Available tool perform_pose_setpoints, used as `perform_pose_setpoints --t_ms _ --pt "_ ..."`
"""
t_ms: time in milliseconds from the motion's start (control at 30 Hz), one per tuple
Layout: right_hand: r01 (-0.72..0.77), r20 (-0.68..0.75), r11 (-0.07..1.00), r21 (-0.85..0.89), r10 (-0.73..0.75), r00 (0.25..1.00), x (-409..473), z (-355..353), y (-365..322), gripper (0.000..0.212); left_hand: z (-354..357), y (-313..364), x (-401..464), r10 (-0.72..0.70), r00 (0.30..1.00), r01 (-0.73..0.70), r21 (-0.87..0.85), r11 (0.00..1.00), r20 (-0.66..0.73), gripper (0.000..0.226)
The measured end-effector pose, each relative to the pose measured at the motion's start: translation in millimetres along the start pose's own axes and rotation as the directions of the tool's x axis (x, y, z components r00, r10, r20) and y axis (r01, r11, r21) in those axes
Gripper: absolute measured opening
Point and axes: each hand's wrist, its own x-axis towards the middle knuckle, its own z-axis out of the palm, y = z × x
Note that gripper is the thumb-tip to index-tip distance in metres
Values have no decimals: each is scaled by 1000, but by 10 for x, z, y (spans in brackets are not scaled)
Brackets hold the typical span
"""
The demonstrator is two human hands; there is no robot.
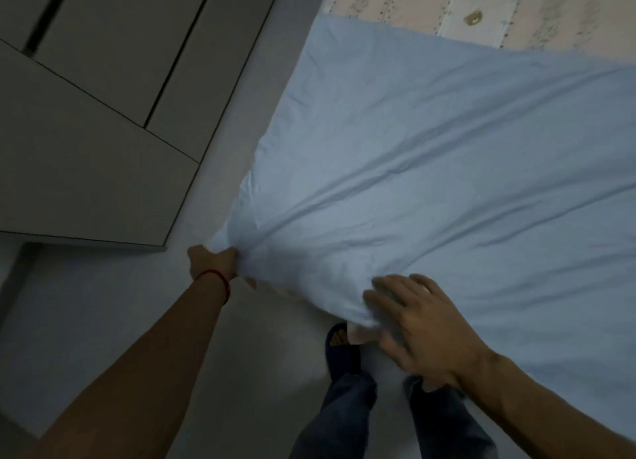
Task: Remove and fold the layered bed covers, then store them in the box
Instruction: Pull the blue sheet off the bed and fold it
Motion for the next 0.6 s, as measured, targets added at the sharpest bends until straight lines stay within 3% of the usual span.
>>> perform_pose_setpoints --t_ms 67,100,167,267,333,400,500,600 --pt "-138 -151 987 82 149 977 276 -150 231 56 104 305 -152 247 951 -173 344 923 -184 76" --pt "-252 -207 967 40 254 945 483 -236 405 63 190 512 -267 445 880 -330 459 825 -167 73" --pt "-482 -170 872 -81 465 869 894 -326 775 82 426 976 -496 709 698 -651 505 566 104 71" --pt "-734 85 677 -48 735 673 1342 -325 1086 115 1002 1620 -592 695 469 -865 444 235 545 74" --pt "-781 154 621 -64 780 607 1537 -280 1128 124 1443 2098 -550 600 391 -887 459 44 698 79" --pt "-794 199 604 -70 789 582 1621 -241 1132 126 1779 2446 -454 500 406 -869 492 -47 765 87" --pt "-817 242 569 -95 809 536 1719 -262 1194 127 2180 2794 -311 305 529 -824 566 -38 792 109" --pt "-822 248 551 -143 824 509 1796 -204 1207 130 2385 2979 -345 214 579 -797 601 -53 787 123"
